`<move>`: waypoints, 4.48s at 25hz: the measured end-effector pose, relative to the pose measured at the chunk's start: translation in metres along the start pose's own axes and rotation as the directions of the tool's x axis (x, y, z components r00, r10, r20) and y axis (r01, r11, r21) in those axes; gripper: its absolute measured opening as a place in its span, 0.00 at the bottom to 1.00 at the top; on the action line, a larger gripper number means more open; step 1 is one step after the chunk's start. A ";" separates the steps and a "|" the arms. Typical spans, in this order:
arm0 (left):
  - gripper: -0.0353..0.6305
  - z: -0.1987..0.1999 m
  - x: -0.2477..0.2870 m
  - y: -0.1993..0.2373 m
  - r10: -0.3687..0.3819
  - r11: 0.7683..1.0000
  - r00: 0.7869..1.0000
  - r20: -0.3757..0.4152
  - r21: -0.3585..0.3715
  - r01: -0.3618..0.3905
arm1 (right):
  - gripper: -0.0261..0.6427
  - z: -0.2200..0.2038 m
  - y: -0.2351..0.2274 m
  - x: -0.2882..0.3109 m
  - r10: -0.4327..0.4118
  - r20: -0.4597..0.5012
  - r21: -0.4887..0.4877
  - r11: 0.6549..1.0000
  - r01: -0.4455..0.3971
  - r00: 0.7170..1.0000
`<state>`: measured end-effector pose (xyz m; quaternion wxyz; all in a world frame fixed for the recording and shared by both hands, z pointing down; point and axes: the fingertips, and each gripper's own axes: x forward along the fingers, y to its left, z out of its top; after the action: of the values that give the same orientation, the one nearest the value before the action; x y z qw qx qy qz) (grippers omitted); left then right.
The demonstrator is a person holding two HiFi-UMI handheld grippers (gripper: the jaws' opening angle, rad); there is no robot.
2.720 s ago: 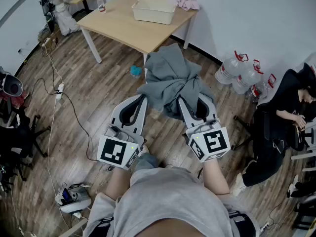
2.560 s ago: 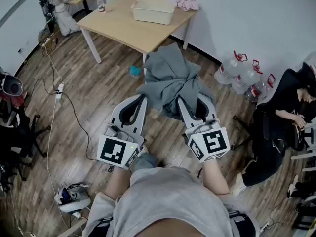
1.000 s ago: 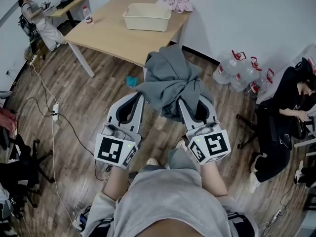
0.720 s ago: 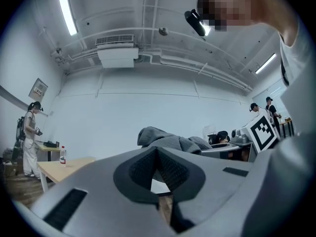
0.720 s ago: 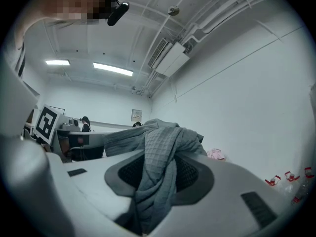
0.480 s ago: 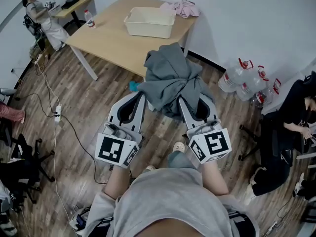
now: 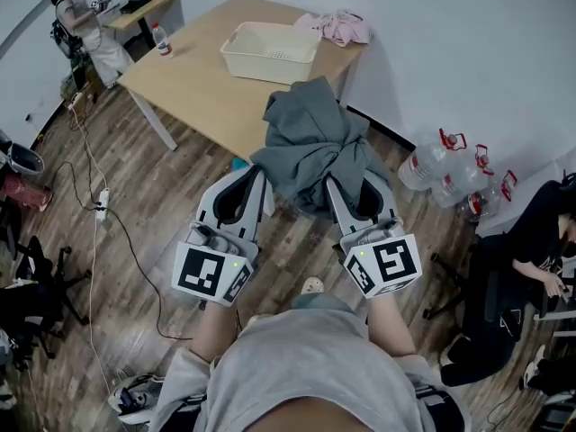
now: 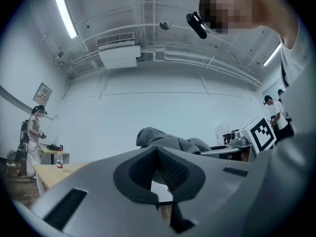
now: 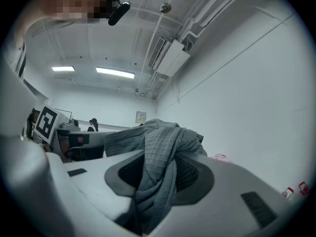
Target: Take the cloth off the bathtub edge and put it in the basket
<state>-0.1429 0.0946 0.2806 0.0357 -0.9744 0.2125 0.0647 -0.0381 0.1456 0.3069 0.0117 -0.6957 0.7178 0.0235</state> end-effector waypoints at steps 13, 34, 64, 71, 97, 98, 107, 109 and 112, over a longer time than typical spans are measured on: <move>0.05 -0.016 0.057 -0.036 0.044 0.999 0.999 -0.028 0.015 -0.043 | 0.24 -0.012 -0.067 -0.004 0.053 -0.004 0.027 0.998 -0.053 0.999; 0.05 -0.030 0.144 0.025 0.004 1.000 0.999 -0.041 0.009 -0.004 | 0.24 -0.018 -0.124 0.084 0.010 -0.017 0.026 1.000 -0.009 1.000; 0.05 -0.046 0.243 0.185 -0.054 0.999 0.999 0.004 0.011 0.054 | 0.24 -0.013 -0.157 0.255 -0.084 0.012 -0.006 0.996 0.084 0.996; 0.05 -0.050 0.271 0.199 0.000 1.000 1.000 -0.002 0.025 0.000 | 0.24 -0.016 -0.187 0.283 -0.047 0.018 0.006 0.999 0.047 0.999; 0.05 -0.076 0.418 0.224 0.341 0.938 0.940 -0.017 0.072 -0.339 | 0.24 -0.017 -0.324 0.412 0.316 0.029 -0.006 0.949 -0.316 0.948; 0.05 -0.077 0.422 0.224 0.353 0.934 0.936 -0.016 0.070 -0.351 | 0.24 -0.019 -0.328 0.414 0.323 0.028 -0.002 0.946 -0.323 0.946; 0.05 -0.090 0.444 0.219 0.440 0.896 0.898 -0.028 0.075 -0.437 | 0.24 -0.027 -0.358 0.431 0.402 0.020 -0.004 0.916 -0.402 0.916; 0.05 -0.093 0.445 0.220 0.456 0.889 0.889 -0.038 0.076 -0.452 | 0.24 -0.028 -0.362 0.435 0.408 0.022 0.006 0.913 -0.408 0.913; 0.05 -0.095 0.445 0.225 0.478 0.877 0.877 -0.050 0.080 -0.473 | 0.24 -0.030 -0.361 0.443 0.430 0.022 0.017 0.903 -0.430 0.903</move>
<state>0.1749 -0.3009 0.3024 0.0432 -0.8922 0.4484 0.0311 0.3094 -0.3091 0.3090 0.0201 -0.5199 0.8536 0.0243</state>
